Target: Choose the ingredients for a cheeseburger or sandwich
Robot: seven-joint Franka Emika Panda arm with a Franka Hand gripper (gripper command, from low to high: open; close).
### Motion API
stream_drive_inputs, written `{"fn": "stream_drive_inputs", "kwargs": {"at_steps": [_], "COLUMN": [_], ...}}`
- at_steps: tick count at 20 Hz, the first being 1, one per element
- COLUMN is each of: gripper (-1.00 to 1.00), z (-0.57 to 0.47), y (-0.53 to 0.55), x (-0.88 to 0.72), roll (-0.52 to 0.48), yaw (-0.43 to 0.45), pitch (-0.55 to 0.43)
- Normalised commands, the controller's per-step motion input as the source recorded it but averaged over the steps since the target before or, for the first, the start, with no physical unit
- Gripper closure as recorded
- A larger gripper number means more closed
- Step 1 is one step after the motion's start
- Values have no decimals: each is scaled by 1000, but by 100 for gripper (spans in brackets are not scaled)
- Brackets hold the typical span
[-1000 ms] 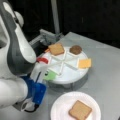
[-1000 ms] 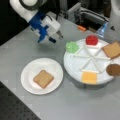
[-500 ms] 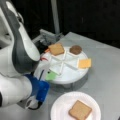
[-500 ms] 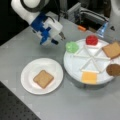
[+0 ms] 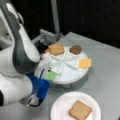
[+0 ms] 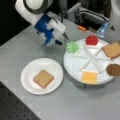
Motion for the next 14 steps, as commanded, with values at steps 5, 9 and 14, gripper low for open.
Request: {"fn": "stream_drive_inputs", "kwargs": {"at_steps": [5,9,14], "gripper": [-100,-100,-100], "z": [94,49,6], "y": [307,267,194], "x": [-411,-290,-90], "roll": [-157,-175,-138], "yaw": [-300,-264,-191], "pitch": [-167,-179,-188]}}
